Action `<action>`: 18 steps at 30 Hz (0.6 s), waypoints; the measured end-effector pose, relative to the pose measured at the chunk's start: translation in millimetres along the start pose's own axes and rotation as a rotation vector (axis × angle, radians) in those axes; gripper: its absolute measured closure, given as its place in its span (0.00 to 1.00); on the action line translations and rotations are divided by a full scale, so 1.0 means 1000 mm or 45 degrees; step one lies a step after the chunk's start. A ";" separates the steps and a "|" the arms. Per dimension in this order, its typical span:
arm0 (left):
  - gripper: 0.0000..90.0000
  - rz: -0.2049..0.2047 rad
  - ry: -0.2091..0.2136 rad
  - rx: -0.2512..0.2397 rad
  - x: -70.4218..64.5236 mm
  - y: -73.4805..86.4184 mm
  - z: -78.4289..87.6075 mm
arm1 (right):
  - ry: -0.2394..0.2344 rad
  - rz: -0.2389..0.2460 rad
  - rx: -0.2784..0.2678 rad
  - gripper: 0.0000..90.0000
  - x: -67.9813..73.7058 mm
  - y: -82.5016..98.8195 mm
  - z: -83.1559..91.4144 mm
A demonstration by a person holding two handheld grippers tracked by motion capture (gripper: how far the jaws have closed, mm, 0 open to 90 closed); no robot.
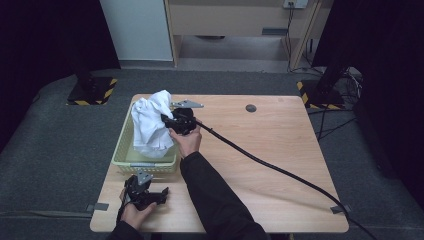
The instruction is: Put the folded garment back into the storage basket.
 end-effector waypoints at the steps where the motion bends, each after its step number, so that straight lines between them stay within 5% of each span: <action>1: 0.00 0.000 0.000 0.000 0.000 0.000 0.000 | 0.001 0.003 0.005 0.80 0.000 0.001 -0.001; 18: 0.00 0.002 0.000 -0.002 0.000 0.000 0.000 | -0.024 -0.012 0.053 0.80 0.010 0.022 -0.020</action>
Point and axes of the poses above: each handheld gripper's, and its own axes: z roughly backward along the jaws, y roughly out of its underside, x roughly to its left, the point moved 9 cm from there along -z, roughly forward along the jaws, and after that the axes turned 6 degrees about y, right-handed, at the moved point
